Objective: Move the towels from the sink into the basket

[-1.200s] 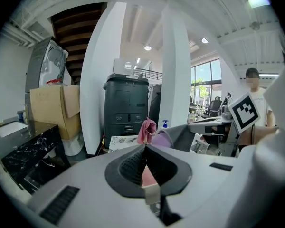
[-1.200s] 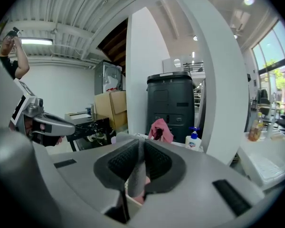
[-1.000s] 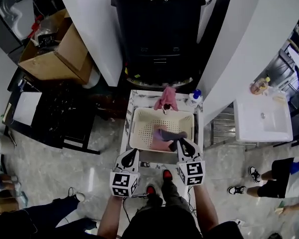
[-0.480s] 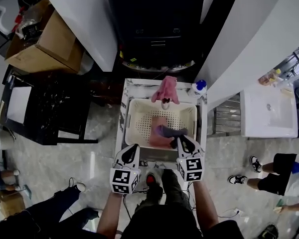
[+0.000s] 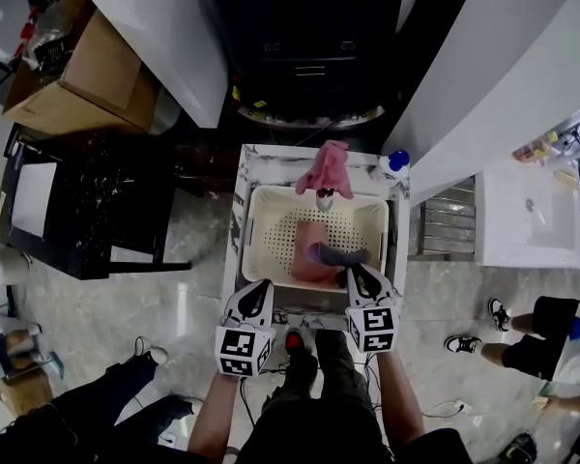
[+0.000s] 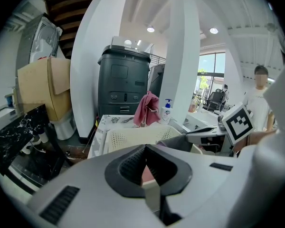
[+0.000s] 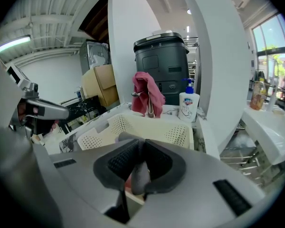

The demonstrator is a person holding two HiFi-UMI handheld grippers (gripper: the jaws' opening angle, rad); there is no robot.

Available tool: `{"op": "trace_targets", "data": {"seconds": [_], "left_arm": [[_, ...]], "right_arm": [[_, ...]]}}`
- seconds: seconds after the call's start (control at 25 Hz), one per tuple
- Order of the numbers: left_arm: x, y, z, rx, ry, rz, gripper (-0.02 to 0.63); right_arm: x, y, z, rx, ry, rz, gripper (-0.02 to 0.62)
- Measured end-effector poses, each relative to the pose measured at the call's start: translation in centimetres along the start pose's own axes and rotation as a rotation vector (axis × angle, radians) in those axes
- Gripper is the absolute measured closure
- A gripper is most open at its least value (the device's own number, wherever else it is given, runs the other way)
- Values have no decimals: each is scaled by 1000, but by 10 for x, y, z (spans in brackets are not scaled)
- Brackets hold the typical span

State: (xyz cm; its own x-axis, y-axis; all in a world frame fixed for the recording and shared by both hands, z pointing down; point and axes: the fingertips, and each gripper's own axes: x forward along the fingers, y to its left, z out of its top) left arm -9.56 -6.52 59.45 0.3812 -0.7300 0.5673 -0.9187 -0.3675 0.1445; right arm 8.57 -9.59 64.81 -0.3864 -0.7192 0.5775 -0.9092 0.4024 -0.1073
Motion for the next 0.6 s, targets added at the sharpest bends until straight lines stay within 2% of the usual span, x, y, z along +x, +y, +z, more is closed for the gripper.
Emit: {"op": "trace_targets", "data": {"seconds": [0.2,0.36,0.6], "left_arm": [[-2,-2,-2,2,3,0,598],[-6,-4,2,5,-6,2,598],[-11,-11,16,18,-40,-1,598]], "right_arm": [[-2,0,1,13,-19,5,524],[-8,3,10,32,-54,30,411],[-22,1,28,27,-103,26,402]]}}
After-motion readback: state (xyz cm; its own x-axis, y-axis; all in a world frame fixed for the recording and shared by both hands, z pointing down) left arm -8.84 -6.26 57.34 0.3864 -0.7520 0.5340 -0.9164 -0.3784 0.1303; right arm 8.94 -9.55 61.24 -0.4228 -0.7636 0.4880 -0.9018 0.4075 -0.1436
